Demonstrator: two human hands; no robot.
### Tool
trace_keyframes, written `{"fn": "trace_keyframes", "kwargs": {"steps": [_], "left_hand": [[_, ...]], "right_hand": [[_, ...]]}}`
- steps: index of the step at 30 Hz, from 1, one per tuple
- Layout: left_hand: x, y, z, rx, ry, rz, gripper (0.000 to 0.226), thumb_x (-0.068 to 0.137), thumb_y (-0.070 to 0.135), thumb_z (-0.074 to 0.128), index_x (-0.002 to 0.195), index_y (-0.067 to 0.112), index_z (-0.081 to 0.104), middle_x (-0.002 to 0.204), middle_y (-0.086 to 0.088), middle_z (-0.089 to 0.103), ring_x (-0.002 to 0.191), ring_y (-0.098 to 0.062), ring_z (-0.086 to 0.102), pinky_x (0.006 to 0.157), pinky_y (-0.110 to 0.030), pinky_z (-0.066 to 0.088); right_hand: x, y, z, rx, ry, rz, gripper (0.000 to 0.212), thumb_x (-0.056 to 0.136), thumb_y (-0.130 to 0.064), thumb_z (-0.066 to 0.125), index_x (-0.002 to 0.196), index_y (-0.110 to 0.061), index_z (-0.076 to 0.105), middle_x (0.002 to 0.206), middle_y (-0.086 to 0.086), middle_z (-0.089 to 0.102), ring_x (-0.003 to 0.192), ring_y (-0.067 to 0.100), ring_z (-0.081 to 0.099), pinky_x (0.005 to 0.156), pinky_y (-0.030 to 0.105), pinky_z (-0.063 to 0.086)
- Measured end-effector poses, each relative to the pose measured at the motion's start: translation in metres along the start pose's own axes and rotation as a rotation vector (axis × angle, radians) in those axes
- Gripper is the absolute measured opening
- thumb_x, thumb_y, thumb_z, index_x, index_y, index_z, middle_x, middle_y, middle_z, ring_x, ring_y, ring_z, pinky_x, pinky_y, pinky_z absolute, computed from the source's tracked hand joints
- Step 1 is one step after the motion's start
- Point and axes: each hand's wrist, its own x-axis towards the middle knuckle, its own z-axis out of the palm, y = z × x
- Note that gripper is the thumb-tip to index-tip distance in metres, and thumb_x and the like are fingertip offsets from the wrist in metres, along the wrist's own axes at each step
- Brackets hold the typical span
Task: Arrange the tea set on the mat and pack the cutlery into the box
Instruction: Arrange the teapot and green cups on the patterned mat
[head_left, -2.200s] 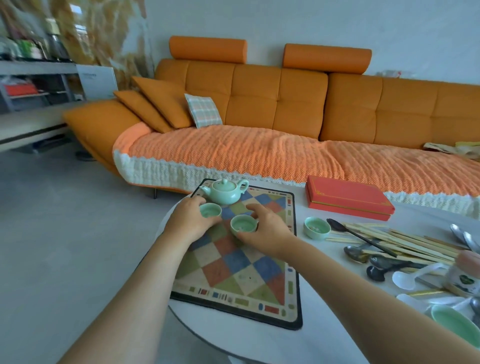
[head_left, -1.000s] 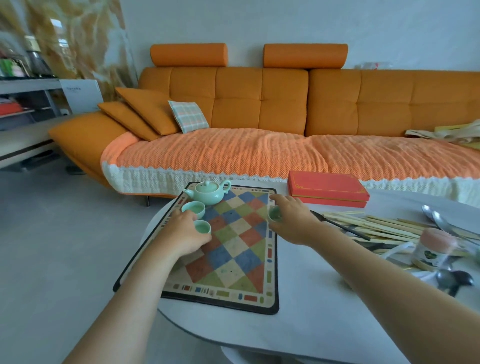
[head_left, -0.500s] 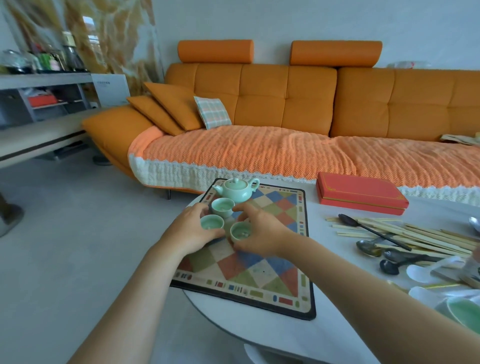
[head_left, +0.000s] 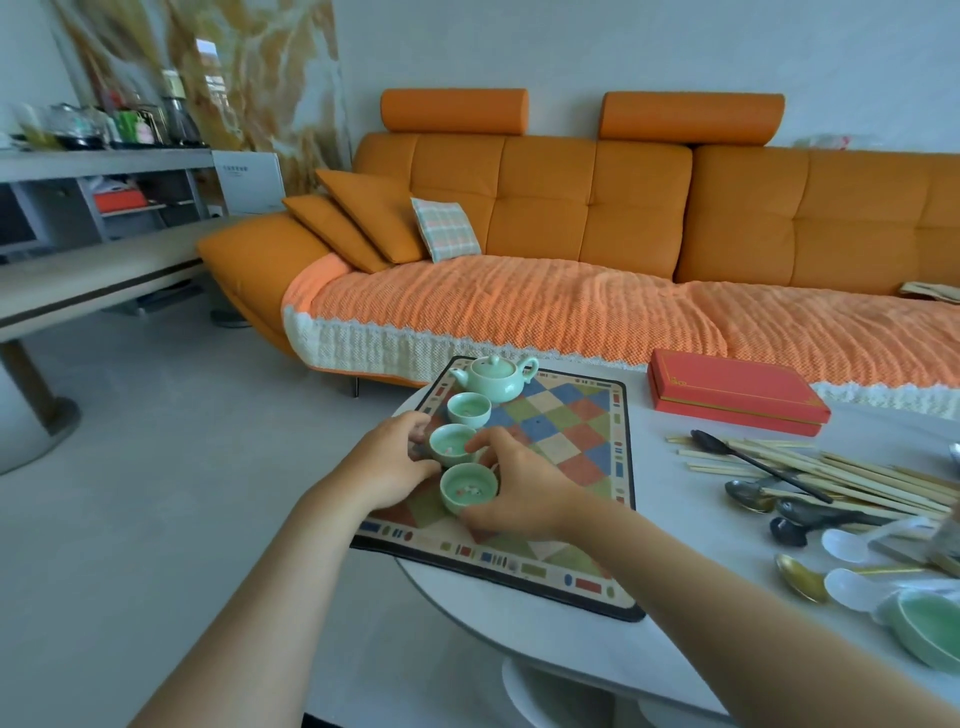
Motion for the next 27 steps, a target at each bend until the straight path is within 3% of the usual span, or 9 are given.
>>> {"fn": "trace_keyframes", "kwargs": {"steps": [5,10,17,20,22,24,27], "left_hand": [[-0.015,-0.001,-0.011,0.039,-0.118,-0.056,0.036,0.087,0.022,0.058,0.119,0.036,0.051,0.116,0.013,0.057,0.105,-0.008,0.057,0.094,-0.033,0.049],[-0.031,0.001,-0.013,-0.004,-0.281,-0.036,0.05,0.067,0.036,0.073,0.115,0.038,0.058,0.109,0.019,0.066,0.101,0.0,0.063,0.095,-0.032,0.052],[-0.032,-0.001,-0.015,0.104,-0.215,0.005,0.044,0.072,0.046,0.079,0.111,0.037,0.061,0.109,0.02,0.066,0.099,0.0,0.062,0.094,-0.034,0.051],[-0.033,0.005,-0.017,0.129,-0.23,-0.011,0.055,0.064,0.056,0.08,0.112,0.038,0.059,0.111,0.02,0.063,0.1,-0.003,0.062,0.092,-0.037,0.053],[-0.034,0.016,-0.017,0.223,-0.175,-0.028,0.066,0.065,0.06,0.075,0.123,0.039,0.052,0.121,0.016,0.05,0.107,-0.009,0.056,0.093,-0.037,0.05],[-0.034,0.036,-0.013,0.274,-0.093,0.018,0.061,0.075,0.055,0.07,0.129,0.035,0.048,0.125,0.01,0.041,0.114,-0.013,0.048,0.094,-0.035,0.044],[-0.032,0.077,0.009,0.202,-0.047,0.156,0.043,0.084,0.046,0.065,0.121,0.033,0.05,0.118,0.012,0.046,0.105,-0.008,0.049,0.088,-0.03,0.041]], "right_hand": [[-0.004,-0.01,0.012,0.047,0.002,0.007,0.073,0.07,-0.048,0.079,0.126,-0.03,0.035,0.114,-0.006,0.053,0.098,0.01,0.058,0.075,0.024,0.045],[-0.013,-0.015,0.012,0.074,0.038,0.03,0.066,0.07,-0.048,0.079,0.117,-0.027,0.037,0.102,-0.007,0.056,0.088,0.007,0.059,0.067,0.022,0.045],[-0.013,-0.025,0.018,0.146,0.071,0.041,0.066,0.07,-0.044,0.082,0.116,-0.024,0.039,0.097,-0.008,0.06,0.084,0.006,0.061,0.066,0.022,0.048],[-0.019,-0.019,0.012,0.091,0.032,0.043,0.068,0.074,-0.035,0.08,0.125,-0.029,0.036,0.104,-0.008,0.057,0.089,0.007,0.062,0.076,0.028,0.054],[-0.027,-0.012,0.0,0.054,0.03,0.062,0.067,0.074,-0.035,0.077,0.127,-0.031,0.037,0.106,-0.008,0.056,0.091,0.008,0.061,0.079,0.031,0.054],[-0.038,-0.004,-0.018,0.013,0.038,0.066,0.057,0.078,-0.035,0.075,0.124,-0.03,0.043,0.106,-0.009,0.056,0.09,0.01,0.059,0.078,0.029,0.052],[-0.061,0.016,-0.053,-0.096,0.07,0.063,0.032,0.087,-0.029,0.069,0.116,-0.026,0.054,0.107,-0.007,0.058,0.087,0.01,0.057,0.078,0.025,0.049]]}}
